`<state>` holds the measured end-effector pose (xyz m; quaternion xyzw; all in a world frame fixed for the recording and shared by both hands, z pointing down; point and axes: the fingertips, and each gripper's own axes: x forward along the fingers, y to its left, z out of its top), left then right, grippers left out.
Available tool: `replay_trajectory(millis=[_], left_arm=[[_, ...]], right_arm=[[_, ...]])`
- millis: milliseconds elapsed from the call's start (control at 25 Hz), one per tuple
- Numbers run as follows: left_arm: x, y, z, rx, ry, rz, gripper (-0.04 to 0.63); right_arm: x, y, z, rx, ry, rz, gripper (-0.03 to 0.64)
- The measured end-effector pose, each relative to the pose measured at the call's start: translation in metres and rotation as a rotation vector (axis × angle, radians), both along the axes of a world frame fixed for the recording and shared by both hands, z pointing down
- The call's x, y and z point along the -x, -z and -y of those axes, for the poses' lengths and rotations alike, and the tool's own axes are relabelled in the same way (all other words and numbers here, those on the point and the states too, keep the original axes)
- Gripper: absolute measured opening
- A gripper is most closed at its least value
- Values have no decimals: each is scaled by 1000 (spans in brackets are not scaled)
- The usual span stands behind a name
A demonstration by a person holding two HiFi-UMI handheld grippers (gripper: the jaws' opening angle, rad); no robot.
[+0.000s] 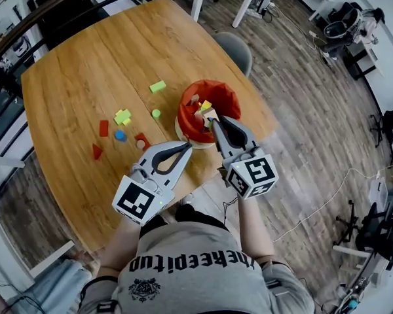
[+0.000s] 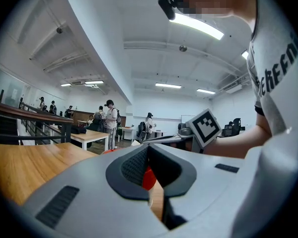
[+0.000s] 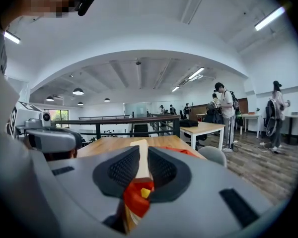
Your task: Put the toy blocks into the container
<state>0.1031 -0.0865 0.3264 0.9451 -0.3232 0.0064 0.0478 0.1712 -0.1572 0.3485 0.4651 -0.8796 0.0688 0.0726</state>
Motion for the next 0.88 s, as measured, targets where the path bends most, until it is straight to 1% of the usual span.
replay_trajectory(millis=[240, 520, 720, 880], left_arm=[[6, -3, 5, 4, 26, 11, 14], [11, -2, 7, 5, 49, 10, 14], [16, -4, 6, 2, 74, 11, 14], [23, -4, 7, -4, 106, 13, 14]], right_arm=[[2, -7, 10, 1, -7, -18, 64], [8, -2, 11, -9, 13, 1, 63], [22, 6, 5, -37, 86, 28, 13], [45, 12, -2, -52, 183, 37, 11]])
